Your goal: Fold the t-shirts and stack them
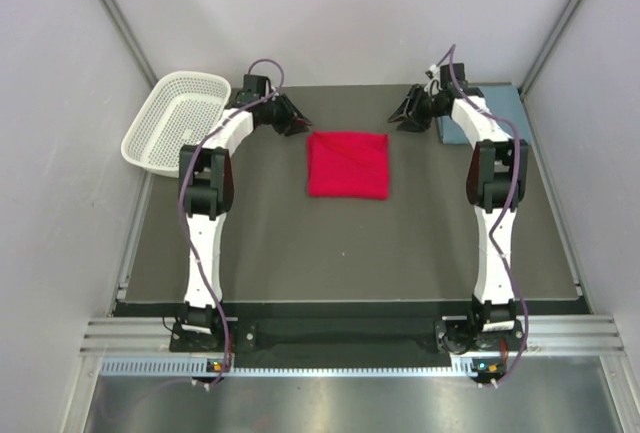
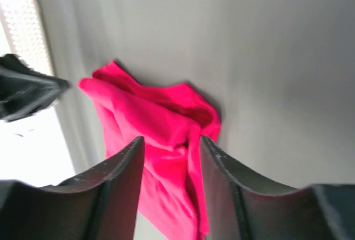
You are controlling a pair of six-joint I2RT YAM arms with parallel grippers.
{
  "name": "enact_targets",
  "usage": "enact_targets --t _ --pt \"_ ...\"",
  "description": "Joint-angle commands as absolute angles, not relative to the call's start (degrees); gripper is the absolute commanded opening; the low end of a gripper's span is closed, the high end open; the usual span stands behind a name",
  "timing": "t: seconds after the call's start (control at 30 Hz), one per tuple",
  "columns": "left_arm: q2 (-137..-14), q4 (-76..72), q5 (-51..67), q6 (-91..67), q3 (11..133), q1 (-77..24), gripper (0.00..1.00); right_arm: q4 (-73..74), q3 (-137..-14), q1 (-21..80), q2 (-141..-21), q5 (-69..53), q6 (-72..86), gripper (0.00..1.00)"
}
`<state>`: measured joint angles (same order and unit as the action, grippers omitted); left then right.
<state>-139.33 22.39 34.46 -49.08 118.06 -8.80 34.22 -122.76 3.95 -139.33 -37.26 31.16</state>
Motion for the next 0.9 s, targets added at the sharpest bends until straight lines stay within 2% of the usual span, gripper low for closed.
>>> enact_targets --t 0.0,0.1,0.17,0.3,0.37,0.4,0.47,0.63,0.87 --pt "-129.3 23.56 32.52 -44.47 115.77 -8.7 0.34 38.05 -122.36 4.83 -131.24 -35.43 26.73 0.43" --pt "-124.38 19.54 34.1 -45.52 109.18 -9.49 0.35 35.88 -116.04 7.81 -127.27 -35.41 25.23 0.4" --pt "-123.14 16.1 36.37 -47.53 104.45 -10.19 0.3 33.06 -113.41 10.09 -125.52 -36.91 25.75 0.38" --pt "-123.66 8.54 39.19 -51.41 100.37 -12.91 0.19 27.52 -108.99 13.27 -125.42 -37.62 29.43 0.21" --pt "-125.5 5.98 39.81 -52.47 100.02 -13.79 0.18 25.59 -108.11 14.49 -125.86 -36.39 30.14 0.14" --pt "-126.55 5.45 40.25 -52.91 100.02 -14.58 0.17 24.53 -107.67 14.68 -126.21 -35.26 31.1 0.08" --pt "-127.44 3.79 40.87 -53.7 99.5 -15.46 0.16 21.73 -106.53 14.85 -127.08 -34.81 32.08 0.04" --pt "-126.04 1.32 42.01 -53.18 94.23 -18.28 0.13 13.81 -103.19 13.89 -129.02 -34.72 34.98 0.01" --pt "-120.06 -4.3 43.41 -51.33 76.48 -17.67 0.1 7.39 -104.5 10.81 -135.43 -37.18 38.32 0.0"
